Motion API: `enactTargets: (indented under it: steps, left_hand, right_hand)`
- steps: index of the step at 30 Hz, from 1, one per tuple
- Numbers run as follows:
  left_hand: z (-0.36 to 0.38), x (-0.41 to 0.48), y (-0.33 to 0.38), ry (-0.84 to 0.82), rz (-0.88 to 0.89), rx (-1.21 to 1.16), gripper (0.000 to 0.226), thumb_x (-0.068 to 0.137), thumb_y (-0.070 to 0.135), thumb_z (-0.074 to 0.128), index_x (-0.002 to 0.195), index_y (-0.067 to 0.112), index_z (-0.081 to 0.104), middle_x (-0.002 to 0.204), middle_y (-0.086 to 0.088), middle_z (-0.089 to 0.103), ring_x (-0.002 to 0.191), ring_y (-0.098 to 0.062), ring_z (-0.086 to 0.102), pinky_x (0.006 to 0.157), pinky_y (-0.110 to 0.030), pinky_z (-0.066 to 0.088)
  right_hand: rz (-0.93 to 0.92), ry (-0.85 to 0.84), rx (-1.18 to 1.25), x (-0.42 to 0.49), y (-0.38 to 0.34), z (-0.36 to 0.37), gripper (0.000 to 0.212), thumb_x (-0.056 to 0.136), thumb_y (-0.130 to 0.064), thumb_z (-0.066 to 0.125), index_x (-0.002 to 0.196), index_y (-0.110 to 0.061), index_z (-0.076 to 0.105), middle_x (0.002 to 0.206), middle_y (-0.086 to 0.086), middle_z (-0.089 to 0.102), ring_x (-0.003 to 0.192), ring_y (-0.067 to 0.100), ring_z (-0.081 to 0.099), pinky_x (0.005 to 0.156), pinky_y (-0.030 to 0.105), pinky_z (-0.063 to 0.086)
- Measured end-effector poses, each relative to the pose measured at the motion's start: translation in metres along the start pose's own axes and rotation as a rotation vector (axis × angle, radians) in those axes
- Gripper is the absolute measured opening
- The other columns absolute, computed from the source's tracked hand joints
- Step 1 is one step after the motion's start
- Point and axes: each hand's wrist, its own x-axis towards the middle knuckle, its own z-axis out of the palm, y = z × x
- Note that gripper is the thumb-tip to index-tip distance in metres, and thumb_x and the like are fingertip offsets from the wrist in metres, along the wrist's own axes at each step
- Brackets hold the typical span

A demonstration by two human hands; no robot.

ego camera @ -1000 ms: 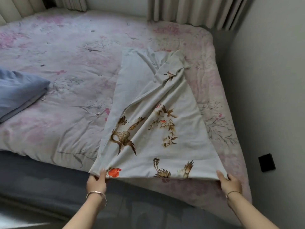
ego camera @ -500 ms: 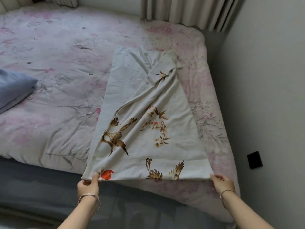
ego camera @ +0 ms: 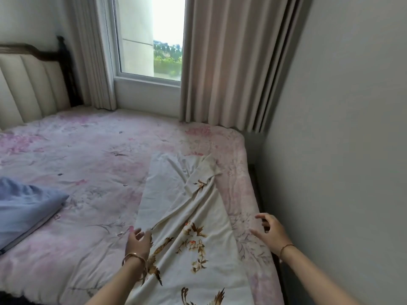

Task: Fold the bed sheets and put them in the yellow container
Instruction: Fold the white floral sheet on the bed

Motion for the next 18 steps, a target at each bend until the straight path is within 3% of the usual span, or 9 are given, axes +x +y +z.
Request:
enactTargets:
  steps: [4,9,18]
  left_hand:
    - [0.000,-0.021,0.068,-0.092,0.133,0.082,0.040,0.091,0.019,0.058,0.126,-0.001,0.049,0.124,-0.020,0.058,0.113,-0.032,0.054,0.093,-0.036,0.040]
    - [0.013,-0.031,0.113,-0.143,0.212,0.137,0.045,0.091,0.024,0.058,0.129,0.003,0.047,0.127,-0.019,0.055,0.115,-0.033,0.054,0.093,-0.039,0.043]
    - [0.099,-0.031,0.155,0.015,0.218,0.134,0.052,0.090,0.029,0.059,0.133,0.006,0.044,0.133,-0.017,0.050,0.121,-0.033,0.049,0.099,-0.042,0.042]
  right_hand:
    - [-0.060,-0.065,-0.118,0.004,-0.049,-0.035,0.051,0.078,-0.028,0.075,0.123,-0.019,0.051,0.128,0.001,0.047,0.109,0.013,0.047,0.090,0.026,0.044]
    - [-0.097,-0.170,-0.155,0.027,-0.068,-0.062,0.065,0.080,-0.030,0.073,0.136,-0.023,0.040,0.140,0.002,0.041,0.129,0.018,0.040,0.103,0.030,0.040]
    - [-0.315,-0.324,-0.327,0.152,-0.070,-0.124,0.074,0.078,-0.036,0.073,0.139,-0.030,0.033,0.147,-0.001,0.034,0.135,0.016,0.034,0.111,0.033,0.032]
